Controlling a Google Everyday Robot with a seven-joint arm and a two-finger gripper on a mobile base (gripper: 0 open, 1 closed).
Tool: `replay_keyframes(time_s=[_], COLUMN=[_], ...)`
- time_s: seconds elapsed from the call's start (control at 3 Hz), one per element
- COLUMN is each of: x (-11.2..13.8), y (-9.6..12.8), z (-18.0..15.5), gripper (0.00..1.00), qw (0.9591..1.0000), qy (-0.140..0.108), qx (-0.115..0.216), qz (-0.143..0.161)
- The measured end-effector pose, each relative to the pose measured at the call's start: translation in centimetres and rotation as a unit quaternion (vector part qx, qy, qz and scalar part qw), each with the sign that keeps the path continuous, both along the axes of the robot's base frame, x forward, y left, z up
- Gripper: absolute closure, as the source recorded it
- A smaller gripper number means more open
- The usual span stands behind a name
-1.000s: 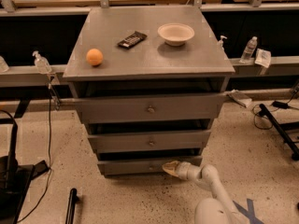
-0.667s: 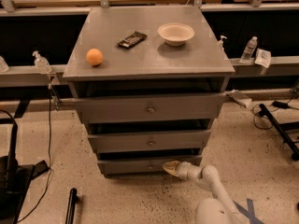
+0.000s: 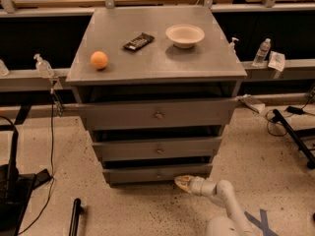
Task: Close bottom drawer
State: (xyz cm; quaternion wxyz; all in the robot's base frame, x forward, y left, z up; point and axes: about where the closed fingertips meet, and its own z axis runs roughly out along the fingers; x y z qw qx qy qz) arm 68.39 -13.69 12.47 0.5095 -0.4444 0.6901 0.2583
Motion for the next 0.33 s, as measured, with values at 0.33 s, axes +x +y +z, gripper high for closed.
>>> replay_keyframes(time_s=[0.33], x=[-2.31], y=[-1.76], z=[-1.18], gripper=[1.0], qw=[1.0], qy=[-0.001], qx=[-0.002], qz=[0.001])
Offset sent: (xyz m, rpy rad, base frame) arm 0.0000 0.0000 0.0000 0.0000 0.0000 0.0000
